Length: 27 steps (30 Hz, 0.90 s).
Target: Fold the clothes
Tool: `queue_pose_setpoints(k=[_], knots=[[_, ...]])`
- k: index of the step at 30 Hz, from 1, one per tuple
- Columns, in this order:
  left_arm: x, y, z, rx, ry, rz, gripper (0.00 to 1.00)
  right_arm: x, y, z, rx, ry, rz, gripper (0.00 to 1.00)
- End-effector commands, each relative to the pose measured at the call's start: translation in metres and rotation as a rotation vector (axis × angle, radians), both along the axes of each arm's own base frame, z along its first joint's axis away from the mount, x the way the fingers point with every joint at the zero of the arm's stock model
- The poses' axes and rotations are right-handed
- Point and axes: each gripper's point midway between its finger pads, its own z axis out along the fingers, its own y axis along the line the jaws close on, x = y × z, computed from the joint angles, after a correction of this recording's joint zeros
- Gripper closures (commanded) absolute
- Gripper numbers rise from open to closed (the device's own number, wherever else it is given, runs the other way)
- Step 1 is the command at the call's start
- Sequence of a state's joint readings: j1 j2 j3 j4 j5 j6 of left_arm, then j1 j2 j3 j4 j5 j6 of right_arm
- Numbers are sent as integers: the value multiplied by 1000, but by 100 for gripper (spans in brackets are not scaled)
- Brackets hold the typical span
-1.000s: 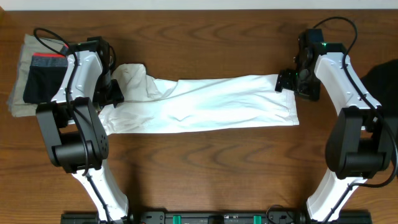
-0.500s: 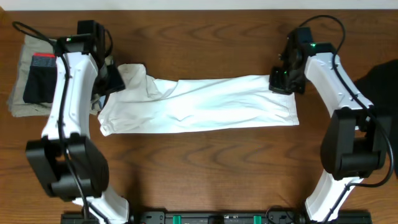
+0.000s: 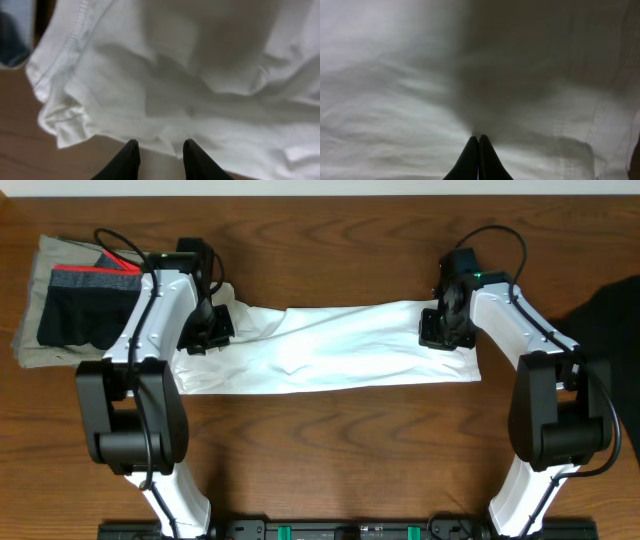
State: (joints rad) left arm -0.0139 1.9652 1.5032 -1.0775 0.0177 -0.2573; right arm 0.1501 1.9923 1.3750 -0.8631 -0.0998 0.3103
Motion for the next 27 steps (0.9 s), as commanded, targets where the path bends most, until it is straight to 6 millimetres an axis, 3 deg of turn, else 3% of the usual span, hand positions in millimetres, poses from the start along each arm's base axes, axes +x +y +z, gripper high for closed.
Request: queue_pose_setpoints(k=[1,12,14,17,27], knots=[[-3,0,-10,-2,27,-14,68,-3,-10,-3,-50,-1,-58,98],[-4,1,-46,2,101,-14,68,-15,-38,-27,-59,18,-145,98],[-2,1,-48,2,94,-14,67,-17,-46,-31,-60,22,-164,98],[2,1,-49,2,78,-13,58,-17,-56,-33,-59,21,-191,99],[3,1,-49,8,72,59,57,-2,-92,-33,-66,-44,-271,98]])
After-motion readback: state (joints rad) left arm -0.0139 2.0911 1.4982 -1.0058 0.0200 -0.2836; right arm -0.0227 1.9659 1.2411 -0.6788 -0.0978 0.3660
